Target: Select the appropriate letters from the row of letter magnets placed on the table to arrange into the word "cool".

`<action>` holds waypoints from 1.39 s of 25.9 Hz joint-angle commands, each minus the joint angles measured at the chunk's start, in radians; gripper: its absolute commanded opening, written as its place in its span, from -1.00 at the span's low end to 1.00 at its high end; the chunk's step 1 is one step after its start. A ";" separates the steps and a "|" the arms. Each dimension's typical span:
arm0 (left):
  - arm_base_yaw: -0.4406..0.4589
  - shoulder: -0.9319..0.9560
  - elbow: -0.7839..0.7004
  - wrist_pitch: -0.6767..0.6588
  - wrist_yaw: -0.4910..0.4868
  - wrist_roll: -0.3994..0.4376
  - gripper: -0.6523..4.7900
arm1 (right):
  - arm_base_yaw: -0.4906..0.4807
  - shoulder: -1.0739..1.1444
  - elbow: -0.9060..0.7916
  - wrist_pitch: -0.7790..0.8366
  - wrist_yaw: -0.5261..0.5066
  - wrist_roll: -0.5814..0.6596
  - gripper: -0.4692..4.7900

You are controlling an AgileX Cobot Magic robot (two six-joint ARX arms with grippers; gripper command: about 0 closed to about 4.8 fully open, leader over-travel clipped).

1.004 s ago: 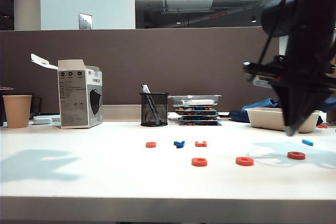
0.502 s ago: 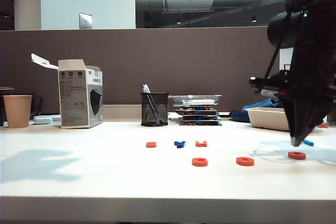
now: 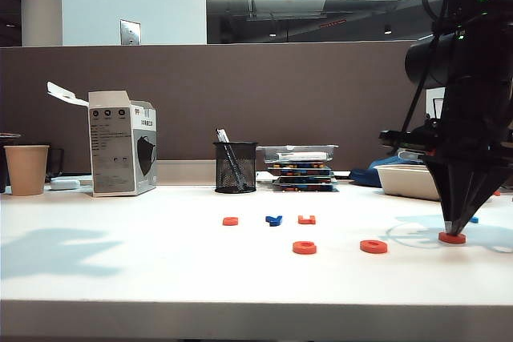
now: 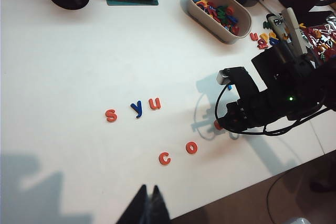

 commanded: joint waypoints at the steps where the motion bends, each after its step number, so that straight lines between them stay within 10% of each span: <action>1: 0.001 -0.003 0.003 0.002 0.003 0.003 -0.78 | -0.005 0.018 -0.011 -0.023 0.018 -0.001 -0.85; 36: 0.001 -0.004 0.003 -0.006 0.004 0.003 -0.78 | 0.117 -0.057 -0.095 -0.015 -0.025 0.058 -0.85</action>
